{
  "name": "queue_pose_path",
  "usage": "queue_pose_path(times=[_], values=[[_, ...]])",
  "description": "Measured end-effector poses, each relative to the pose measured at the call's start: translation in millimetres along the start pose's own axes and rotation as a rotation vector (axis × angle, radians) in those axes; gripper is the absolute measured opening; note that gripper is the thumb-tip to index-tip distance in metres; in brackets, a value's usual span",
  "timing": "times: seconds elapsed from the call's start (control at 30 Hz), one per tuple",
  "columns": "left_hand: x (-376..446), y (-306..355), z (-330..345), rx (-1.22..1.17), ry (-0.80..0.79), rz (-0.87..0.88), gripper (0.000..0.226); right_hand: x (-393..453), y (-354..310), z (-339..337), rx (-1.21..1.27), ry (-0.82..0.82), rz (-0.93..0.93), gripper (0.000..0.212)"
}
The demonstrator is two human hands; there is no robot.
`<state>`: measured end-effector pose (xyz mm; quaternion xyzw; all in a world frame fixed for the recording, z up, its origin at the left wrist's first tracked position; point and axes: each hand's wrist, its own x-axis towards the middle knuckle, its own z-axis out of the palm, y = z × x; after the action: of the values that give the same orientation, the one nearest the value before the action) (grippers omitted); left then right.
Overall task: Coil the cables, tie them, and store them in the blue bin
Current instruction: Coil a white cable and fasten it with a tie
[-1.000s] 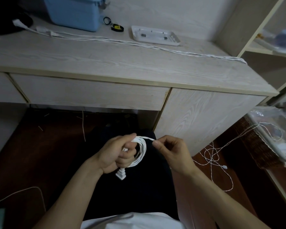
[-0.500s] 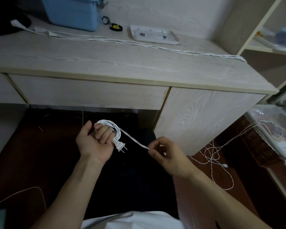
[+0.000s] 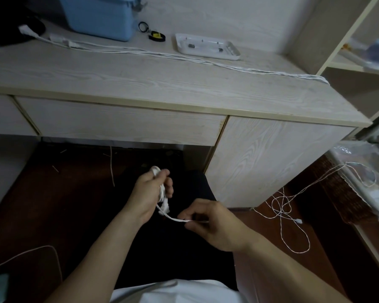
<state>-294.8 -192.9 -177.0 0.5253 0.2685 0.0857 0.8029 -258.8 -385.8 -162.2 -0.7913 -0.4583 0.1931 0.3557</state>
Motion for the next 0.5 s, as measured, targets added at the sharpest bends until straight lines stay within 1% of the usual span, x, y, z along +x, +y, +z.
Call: queue_pose_path(times=[0.1,0.17,0.23,0.33,0.4,0.43,0.5], values=[[-9,0,-2,0.319,-0.157,-0.102,0.019,1,-1,-7,0.020,0.110,-0.049,0.014],[-15,3,-3,0.447,-0.316,-0.143,0.024,2,0,-11,0.019,0.193,-0.056,0.012],[-20,6,0,0.522,-0.492,-0.138,0.035,2,2,-13,0.037,0.277,-0.042,0.010],[-24,11,2,0.616,-0.693,-0.163,0.057,3,6,-15,0.107,0.382,-0.014,0.017],[-24,11,0,0.589,-0.781,-0.228,0.062,4,9,-17,0.143,0.416,-0.004,0.022],[-24,10,0,0.523,-0.798,-0.265,0.058,4,10,-18,0.164,0.419,0.001,0.025],[-23,7,-3,0.356,-0.774,-0.309,0.047,4,10,-20,0.195,0.408,-0.003,0.027]])
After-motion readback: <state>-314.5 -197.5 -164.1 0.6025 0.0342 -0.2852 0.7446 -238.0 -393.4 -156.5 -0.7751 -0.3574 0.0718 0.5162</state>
